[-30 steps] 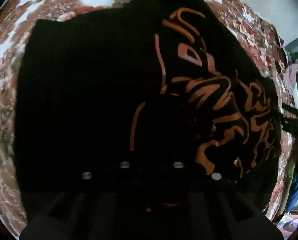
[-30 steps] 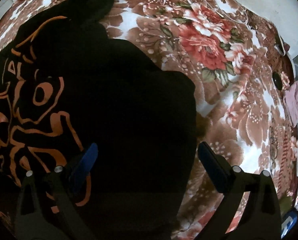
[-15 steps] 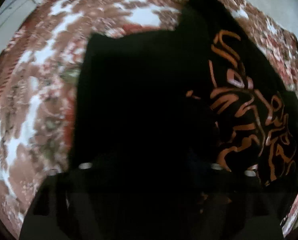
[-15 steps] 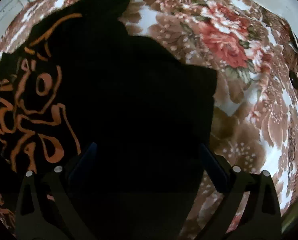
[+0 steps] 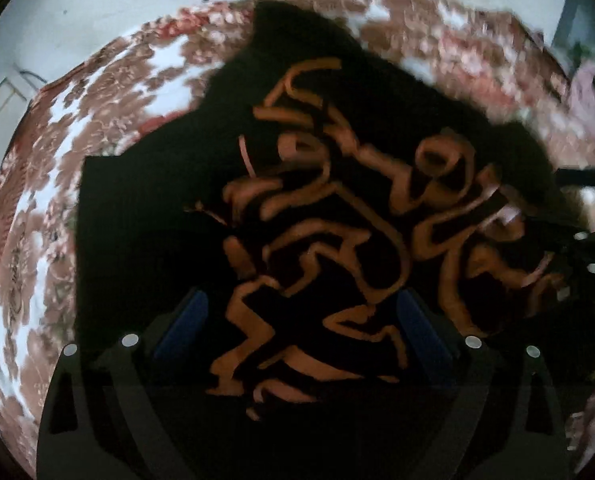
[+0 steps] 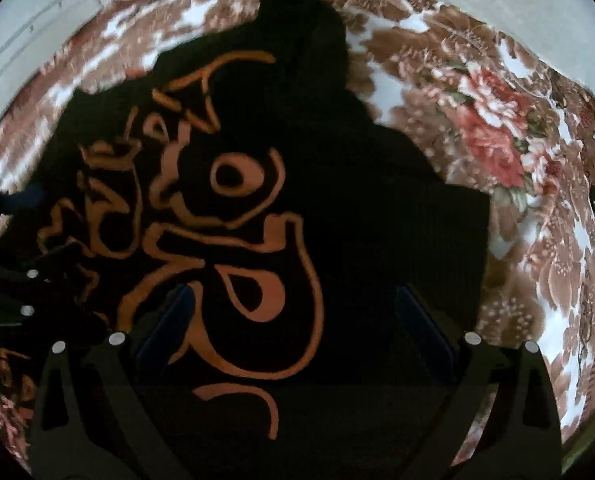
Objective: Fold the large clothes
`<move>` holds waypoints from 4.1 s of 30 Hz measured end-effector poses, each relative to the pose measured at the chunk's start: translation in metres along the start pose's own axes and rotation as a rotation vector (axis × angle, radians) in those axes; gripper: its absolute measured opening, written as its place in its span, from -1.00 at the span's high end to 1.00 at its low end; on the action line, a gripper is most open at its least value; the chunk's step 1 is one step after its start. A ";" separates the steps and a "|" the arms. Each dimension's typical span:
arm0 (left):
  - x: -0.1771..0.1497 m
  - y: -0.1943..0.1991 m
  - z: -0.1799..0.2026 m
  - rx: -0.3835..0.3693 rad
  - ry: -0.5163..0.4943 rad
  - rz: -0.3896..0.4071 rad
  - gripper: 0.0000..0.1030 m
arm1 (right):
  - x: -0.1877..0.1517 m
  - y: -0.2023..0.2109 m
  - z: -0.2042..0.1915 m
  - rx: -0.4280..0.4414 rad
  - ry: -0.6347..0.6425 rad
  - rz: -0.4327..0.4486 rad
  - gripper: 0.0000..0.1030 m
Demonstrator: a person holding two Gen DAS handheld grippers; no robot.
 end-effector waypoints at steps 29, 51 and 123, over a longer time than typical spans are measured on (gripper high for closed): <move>0.191 -0.035 -0.114 -0.195 0.095 -0.004 -0.88 | 0.180 -0.040 0.057 0.011 -0.204 0.049 -0.90; 0.350 -0.220 -0.083 -0.378 0.090 -0.115 -0.20 | 0.342 -0.202 0.045 0.253 -0.116 0.043 0.74; 0.004 0.109 -0.011 -0.370 0.021 0.105 0.07 | 0.013 0.050 -0.079 0.372 -0.073 0.036 -0.03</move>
Point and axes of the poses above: each gripper's, at about its wrist camera, not at the fingertips, and y roughly against the way its jaws point, z to its right, x to its top, the point moved 9 cm from there along -y, roughly the way its jaws point, and after that the axes turned 2 degrees about z, right-handed, at the moved point
